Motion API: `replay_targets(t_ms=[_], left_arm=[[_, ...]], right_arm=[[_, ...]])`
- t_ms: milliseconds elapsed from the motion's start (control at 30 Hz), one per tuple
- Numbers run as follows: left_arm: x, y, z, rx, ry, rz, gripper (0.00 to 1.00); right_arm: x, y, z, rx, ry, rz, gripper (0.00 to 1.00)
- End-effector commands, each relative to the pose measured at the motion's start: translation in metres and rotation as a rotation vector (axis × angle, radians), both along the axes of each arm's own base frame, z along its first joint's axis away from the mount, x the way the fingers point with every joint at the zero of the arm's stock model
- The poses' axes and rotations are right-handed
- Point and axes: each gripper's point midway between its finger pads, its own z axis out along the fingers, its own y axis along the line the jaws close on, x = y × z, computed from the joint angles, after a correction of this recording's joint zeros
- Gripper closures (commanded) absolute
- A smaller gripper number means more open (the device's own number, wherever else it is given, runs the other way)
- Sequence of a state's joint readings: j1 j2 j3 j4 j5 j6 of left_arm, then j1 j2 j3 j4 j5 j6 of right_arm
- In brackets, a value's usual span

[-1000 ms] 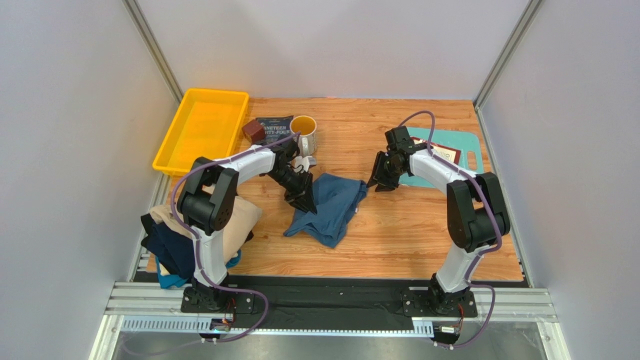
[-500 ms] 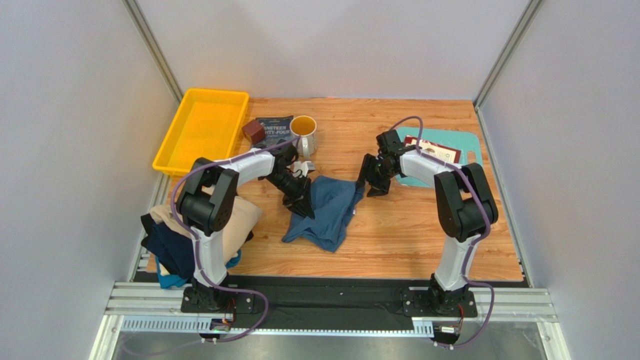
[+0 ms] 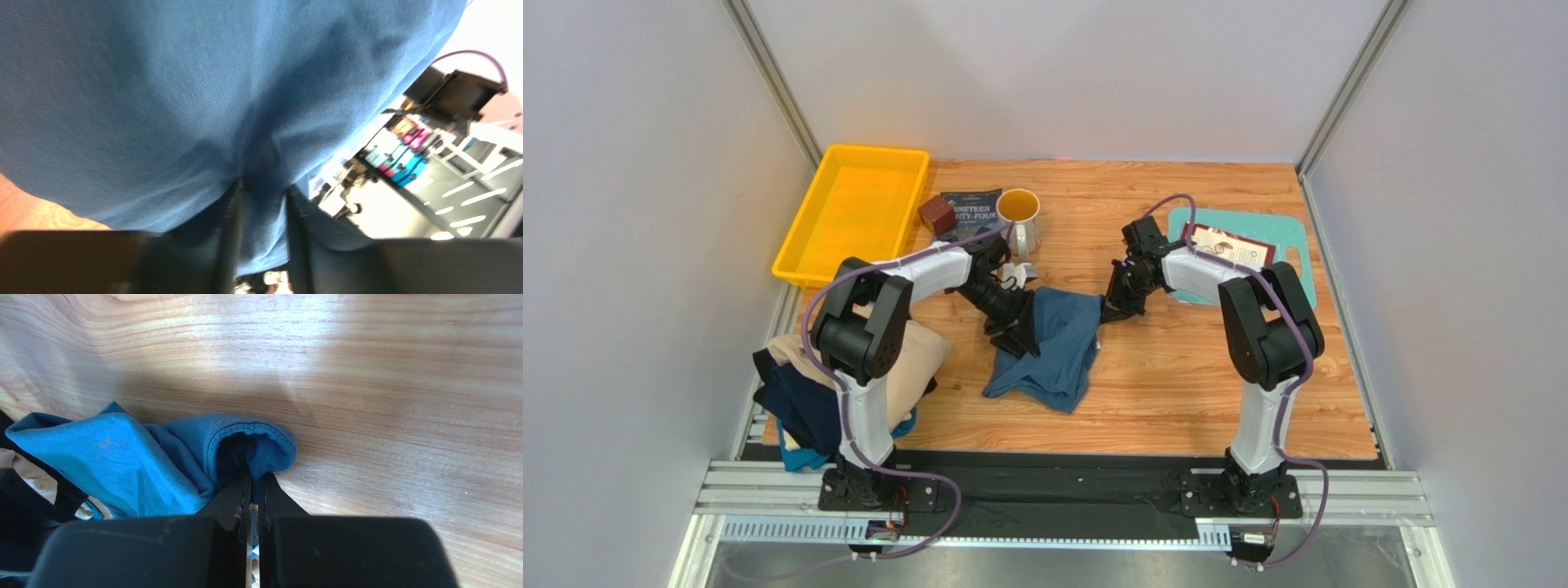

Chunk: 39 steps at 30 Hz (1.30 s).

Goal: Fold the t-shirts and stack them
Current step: Flatten out the tshirt

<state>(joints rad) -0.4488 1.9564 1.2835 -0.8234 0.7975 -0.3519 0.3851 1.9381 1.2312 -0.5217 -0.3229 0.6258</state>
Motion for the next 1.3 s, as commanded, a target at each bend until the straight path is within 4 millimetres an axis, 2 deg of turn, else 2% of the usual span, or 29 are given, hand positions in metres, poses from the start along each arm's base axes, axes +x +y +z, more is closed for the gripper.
replay_targets(t_ms=[0, 33, 67, 100, 133, 200, 233, 267, 367, 467, 533, 567, 600, 667, 800, 833, 1033, 1167, 1267], left_arm=[[0.013, 0.005, 0.011, 0.033, -0.074, -0.001, 0.45], [0.015, 0.007, 0.012, 0.048, -0.089, 0.001, 0.31], [0.016, 0.009, 0.014, 0.062, -0.107, 0.002, 0.25], [0.019, 0.013, 0.018, 0.084, -0.142, 0.007, 0.21], [0.021, 0.014, 0.020, 0.095, -0.156, 0.013, 0.20], [0.025, 0.016, 0.029, 0.102, -0.201, 0.025, 0.20], [0.027, 0.015, 0.031, 0.102, -0.209, 0.030, 0.20], [0.029, 0.015, 0.034, 0.104, -0.217, 0.039, 0.20], [0.037, 0.015, 0.047, 0.106, -0.266, 0.061, 0.19], [0.043, 0.016, 0.059, 0.107, -0.311, 0.076, 0.19], [0.041, 0.019, 0.071, 0.104, -0.338, 0.077, 0.19], [0.039, 0.020, 0.074, 0.105, -0.343, 0.075, 0.19], [0.036, 0.025, 0.082, 0.112, -0.367, 0.077, 0.20], [0.029, 0.030, 0.092, 0.112, -0.400, 0.085, 0.20], [0.024, 0.039, 0.101, 0.124, -0.445, 0.111, 0.21], [0.024, 0.039, 0.103, 0.122, -0.451, 0.113, 0.21], [0.023, 0.039, 0.113, 0.104, -0.472, 0.099, 0.22], [0.017, 0.038, 0.103, 0.097, -0.439, 0.081, 0.22], [0.016, 0.038, 0.090, 0.108, -0.417, 0.075, 0.22]], right_arm=[[-0.011, -0.014, 0.020, -0.075, -0.039, 0.048, 1.00], [-0.012, -0.018, 0.035, -0.081, -0.071, 0.053, 1.00], [-0.017, -0.025, 0.047, -0.105, -0.086, 0.062, 1.00], [-0.018, -0.027, 0.079, -0.086, -0.158, 0.062, 1.00], [-0.014, -0.026, 0.104, -0.074, -0.209, 0.069, 1.00], [-0.024, -0.031, 0.136, -0.073, -0.235, 0.080, 1.00], [-0.019, -0.028, 0.171, -0.050, -0.305, 0.077, 1.00], [-0.029, -0.036, 0.180, -0.073, -0.279, 0.074, 1.00], [-0.039, -0.042, 0.225, -0.074, -0.305, 0.065, 1.00], [-0.056, -0.050, 0.249, -0.091, -0.266, 0.060, 1.00], [-0.066, -0.057, 0.258, -0.122, -0.229, 0.051, 1.00], [-0.080, -0.068, 0.256, -0.170, -0.171, 0.046, 1.00], [-0.081, -0.072, 0.272, -0.173, -0.205, 0.034, 1.00], [-0.096, -0.082, 0.286, -0.186, -0.214, 0.013, 1.00], [-0.109, -0.082, 0.321, -0.109, -0.276, -0.025, 1.00], [-0.113, -0.079, 0.324, -0.087, -0.265, -0.022, 1.00], [-0.118, -0.074, 0.330, -0.051, -0.273, -0.008, 1.00], [-0.115, -0.081, 0.330, -0.081, -0.295, -0.019, 1.00], [-0.115, -0.086, 0.314, -0.134, -0.265, -0.009, 1.00]])
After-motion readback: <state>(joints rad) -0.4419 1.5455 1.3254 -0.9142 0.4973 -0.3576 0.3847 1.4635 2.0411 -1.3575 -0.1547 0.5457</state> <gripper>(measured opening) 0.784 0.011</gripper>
